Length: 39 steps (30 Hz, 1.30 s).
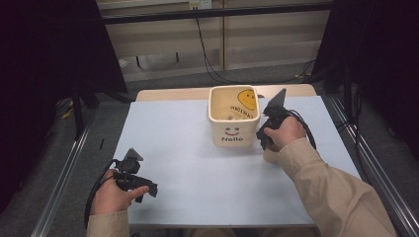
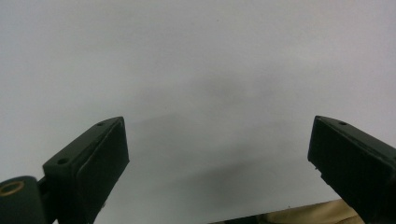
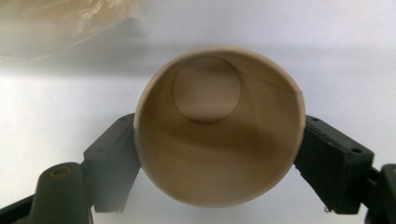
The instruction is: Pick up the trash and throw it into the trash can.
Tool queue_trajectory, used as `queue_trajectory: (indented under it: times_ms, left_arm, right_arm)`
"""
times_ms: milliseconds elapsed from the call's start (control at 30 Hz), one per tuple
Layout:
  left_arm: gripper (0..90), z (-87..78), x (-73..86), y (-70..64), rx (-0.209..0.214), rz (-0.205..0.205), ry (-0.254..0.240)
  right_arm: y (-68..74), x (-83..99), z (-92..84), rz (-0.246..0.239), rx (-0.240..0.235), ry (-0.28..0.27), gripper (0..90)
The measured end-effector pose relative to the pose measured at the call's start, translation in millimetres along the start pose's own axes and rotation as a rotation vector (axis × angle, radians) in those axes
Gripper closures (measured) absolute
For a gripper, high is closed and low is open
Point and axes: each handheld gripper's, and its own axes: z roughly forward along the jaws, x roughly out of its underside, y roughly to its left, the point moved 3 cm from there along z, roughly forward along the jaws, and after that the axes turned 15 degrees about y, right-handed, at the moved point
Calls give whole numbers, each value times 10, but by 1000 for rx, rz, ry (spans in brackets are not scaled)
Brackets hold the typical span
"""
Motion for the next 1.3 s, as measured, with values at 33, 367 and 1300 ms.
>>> queue_trajectory:
  times_ms: [33, 367, 1300]
  left_arm:
    - [50, -1, 0, 3, -7, 1, 0]
    - [50, -10, -8, -9, -7, 13, -2]
    - [50, -26, 2, 3, 15, 6, -15]
  right_arm:
    - [0, 3, -4, 0, -4, 1, 204]
    - [-34, 67, -169, -8, 1, 13, 210]
    - [2, 245, -1221, -61, 10, -29, 213]
